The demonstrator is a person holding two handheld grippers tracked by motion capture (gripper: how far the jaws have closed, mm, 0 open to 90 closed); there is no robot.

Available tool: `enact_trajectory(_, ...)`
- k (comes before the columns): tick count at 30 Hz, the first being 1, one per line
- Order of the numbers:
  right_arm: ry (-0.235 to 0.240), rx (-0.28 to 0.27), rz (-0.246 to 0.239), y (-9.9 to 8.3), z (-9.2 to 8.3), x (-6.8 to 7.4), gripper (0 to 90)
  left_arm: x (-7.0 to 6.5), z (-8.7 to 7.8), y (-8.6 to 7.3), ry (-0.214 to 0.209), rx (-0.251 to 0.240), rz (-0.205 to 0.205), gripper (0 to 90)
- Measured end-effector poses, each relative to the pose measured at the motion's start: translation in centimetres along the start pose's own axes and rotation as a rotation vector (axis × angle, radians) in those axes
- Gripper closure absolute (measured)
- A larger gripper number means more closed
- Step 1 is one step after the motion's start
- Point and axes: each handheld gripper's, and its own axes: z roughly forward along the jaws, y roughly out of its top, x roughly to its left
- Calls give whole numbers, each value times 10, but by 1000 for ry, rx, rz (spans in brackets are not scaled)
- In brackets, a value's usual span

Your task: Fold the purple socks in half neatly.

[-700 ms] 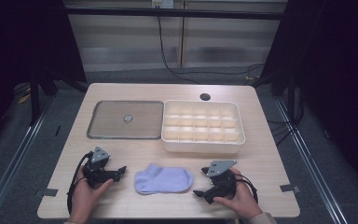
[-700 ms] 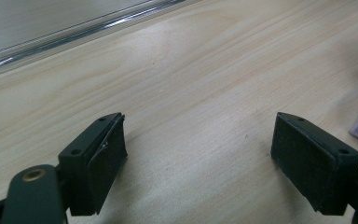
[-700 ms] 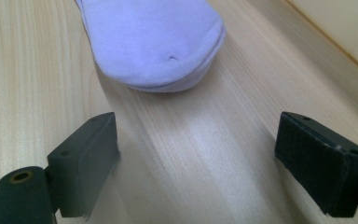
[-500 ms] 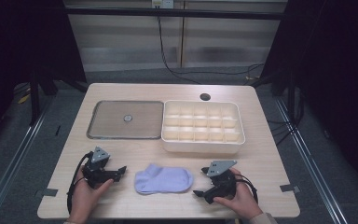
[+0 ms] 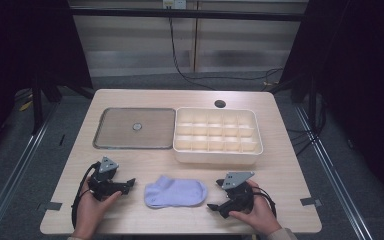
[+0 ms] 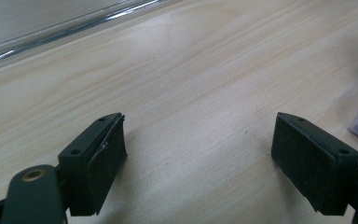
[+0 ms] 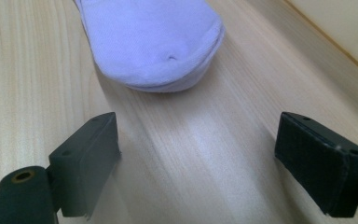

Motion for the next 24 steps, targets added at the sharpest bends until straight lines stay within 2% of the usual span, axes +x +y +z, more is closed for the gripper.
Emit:
enact_trajectory(4, -4, -1, 1, 0, 0, 0, 132, 0, -2, 2, -9, 17, -27, 177)
enact_trajectory(9, -9, -3, 4, 0, 0, 0, 133, -3, -6, 7, -49, 55, -64, 221)
enact_trajectory(13, -9, -3, 9, 0, 0, 1, 139, -7, -9, 12, -54, 71, -59, 229)
enact_trajectory(14, -11, -1, 10, 1, 0, 1, 142, -8, -10, 13, -65, 67, -74, 235)
enact_trajectory(18, -6, 13, 1, 3, -1, 1, 180, -13, -15, 19, -99, 84, -83, 248)
enact_trajectory(24, -6, 23, 9, 3, -3, 1, 205, -17, -16, 24, -138, 112, -77, 258)
